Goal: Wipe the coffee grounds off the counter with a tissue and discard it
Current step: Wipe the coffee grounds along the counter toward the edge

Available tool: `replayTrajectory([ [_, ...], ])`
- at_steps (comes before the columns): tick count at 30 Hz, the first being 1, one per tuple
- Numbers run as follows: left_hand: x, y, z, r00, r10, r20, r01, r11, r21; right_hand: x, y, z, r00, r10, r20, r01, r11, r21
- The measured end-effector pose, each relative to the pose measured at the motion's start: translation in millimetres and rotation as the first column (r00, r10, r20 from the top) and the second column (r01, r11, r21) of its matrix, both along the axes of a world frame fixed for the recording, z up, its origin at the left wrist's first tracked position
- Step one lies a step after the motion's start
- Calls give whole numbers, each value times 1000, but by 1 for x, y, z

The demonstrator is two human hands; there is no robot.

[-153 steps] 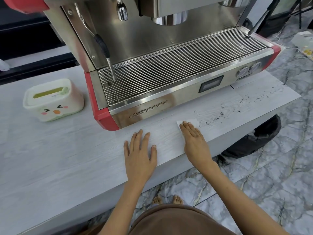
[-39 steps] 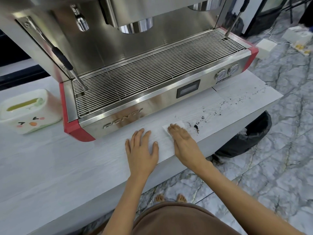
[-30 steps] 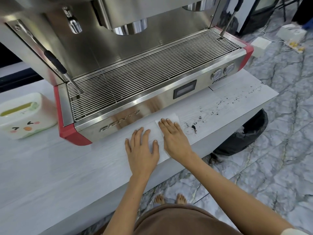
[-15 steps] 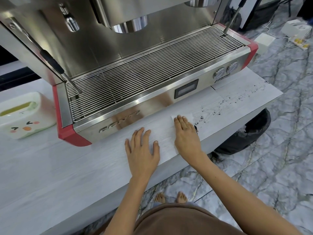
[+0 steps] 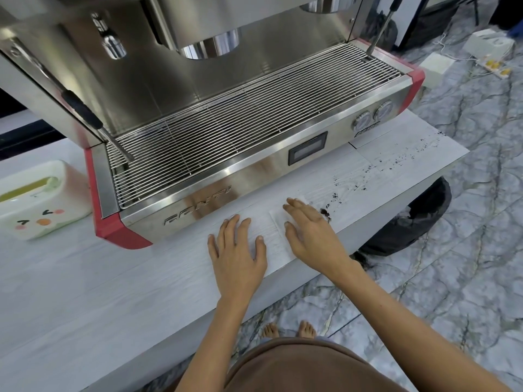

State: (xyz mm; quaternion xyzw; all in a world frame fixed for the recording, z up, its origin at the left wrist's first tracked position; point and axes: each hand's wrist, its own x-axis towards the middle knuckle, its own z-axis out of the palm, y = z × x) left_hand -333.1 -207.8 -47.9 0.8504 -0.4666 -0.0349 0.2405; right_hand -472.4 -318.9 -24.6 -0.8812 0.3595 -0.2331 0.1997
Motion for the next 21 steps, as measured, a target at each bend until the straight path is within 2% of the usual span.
replayTrajectory([
  [2,1,0,-1,1000,0,2,0,1000,2,4,-1,2,999,-43,6,43,999,-9],
  [7,1,0,-1,1000,-4,-3,4,1000,17,9,3,-19,988,-36,-151,24,996,-82],
  [10,1,0,-1,1000,-6,-3,6,1000,17,8,2,-22,981,-56,-188,36,994,-108],
  [21,1,1,0,1000,-16,-19,16,999,27,-9,-12,-26,978,-125,-166,109,989,-101],
])
